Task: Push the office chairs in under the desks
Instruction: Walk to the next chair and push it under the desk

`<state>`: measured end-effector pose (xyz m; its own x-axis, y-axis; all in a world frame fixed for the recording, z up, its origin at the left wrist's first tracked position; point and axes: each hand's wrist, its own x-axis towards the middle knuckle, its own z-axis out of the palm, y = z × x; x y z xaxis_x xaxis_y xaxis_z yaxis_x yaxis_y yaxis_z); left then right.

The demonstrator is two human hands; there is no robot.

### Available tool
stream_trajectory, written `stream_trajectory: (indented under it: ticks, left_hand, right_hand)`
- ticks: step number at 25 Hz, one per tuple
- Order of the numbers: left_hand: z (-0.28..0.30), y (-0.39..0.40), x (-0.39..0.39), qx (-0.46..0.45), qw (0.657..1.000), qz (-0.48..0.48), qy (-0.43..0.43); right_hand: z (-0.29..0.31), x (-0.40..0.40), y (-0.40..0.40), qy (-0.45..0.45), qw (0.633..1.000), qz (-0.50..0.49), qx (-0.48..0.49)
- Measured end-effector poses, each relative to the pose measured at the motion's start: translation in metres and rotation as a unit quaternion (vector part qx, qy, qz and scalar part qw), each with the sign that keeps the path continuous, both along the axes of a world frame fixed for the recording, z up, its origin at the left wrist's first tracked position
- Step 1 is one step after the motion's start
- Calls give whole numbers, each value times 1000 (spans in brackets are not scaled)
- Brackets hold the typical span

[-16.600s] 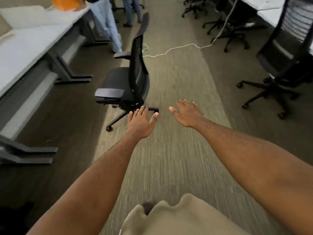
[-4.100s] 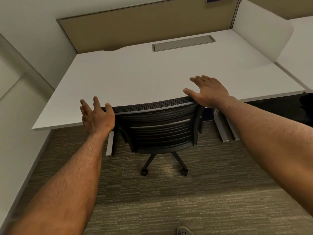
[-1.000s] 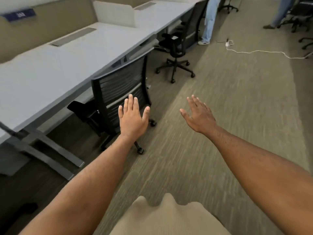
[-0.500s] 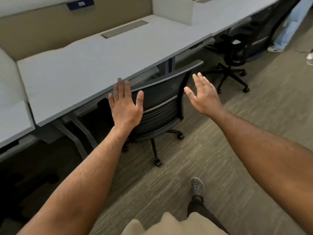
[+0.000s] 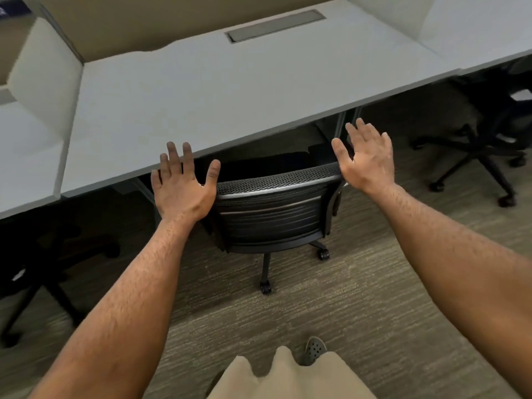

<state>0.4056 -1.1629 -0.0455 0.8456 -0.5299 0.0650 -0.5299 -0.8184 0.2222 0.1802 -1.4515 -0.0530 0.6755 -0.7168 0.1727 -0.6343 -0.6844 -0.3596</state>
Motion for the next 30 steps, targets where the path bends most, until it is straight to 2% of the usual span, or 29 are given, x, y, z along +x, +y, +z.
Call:
stream_trajectory:
  ticks: [6, 13, 22, 30]
  left_hand:
    - [7, -22, 24, 19, 999, 37, -8]
    - [-2, -64, 45, 52, 998, 35, -3]
    - [6, -121, 91, 111, 988, 47, 94]
    - [1, -151, 102, 78, 993, 63, 64]
  right_hand:
    - [6, 41, -32, -42, 998, 37, -27]
    - [-3, 61, -74, 42, 998, 37, -21]
    - [11, 111, -129, 128, 991, 35, -28]
    - [13, 135, -152, 141, 987, -30, -69]
